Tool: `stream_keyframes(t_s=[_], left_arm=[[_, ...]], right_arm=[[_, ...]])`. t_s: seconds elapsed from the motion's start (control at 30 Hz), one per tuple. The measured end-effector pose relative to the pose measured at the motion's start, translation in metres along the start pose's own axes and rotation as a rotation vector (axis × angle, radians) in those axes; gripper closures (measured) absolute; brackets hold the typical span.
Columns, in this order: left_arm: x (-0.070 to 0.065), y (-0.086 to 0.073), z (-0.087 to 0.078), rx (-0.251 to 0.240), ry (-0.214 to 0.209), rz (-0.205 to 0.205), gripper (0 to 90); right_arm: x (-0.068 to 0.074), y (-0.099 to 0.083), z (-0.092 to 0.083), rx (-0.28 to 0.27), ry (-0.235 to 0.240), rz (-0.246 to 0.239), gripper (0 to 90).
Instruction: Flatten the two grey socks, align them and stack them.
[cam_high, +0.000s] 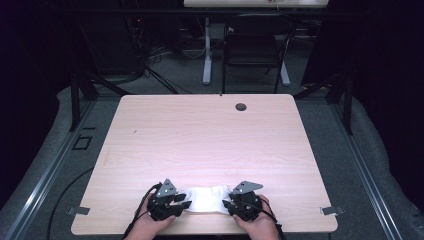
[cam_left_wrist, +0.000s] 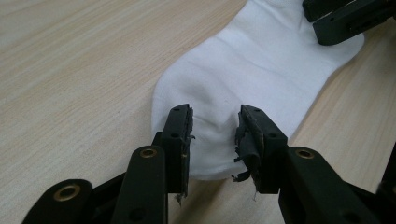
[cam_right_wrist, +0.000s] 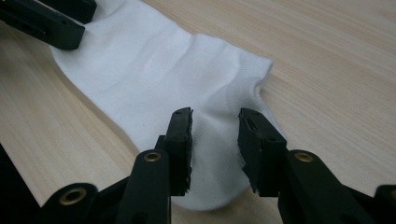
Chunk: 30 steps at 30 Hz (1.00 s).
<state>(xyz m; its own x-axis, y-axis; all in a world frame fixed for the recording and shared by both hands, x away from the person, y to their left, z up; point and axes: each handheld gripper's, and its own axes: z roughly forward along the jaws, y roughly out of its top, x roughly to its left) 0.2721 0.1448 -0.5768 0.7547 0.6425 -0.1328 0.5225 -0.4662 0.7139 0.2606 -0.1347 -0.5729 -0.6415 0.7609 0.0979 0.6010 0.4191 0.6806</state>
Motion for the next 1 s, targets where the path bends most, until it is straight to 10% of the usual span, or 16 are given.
stream_keyframes(t_s=[1.0], left_arm=[[0.022, 0.014, 0.015, -0.042, 0.050, -0.041, 60.4]], right_arm=[[-0.019, 0.021, 0.017, -0.004, -0.012, 0.019, 65.2]])
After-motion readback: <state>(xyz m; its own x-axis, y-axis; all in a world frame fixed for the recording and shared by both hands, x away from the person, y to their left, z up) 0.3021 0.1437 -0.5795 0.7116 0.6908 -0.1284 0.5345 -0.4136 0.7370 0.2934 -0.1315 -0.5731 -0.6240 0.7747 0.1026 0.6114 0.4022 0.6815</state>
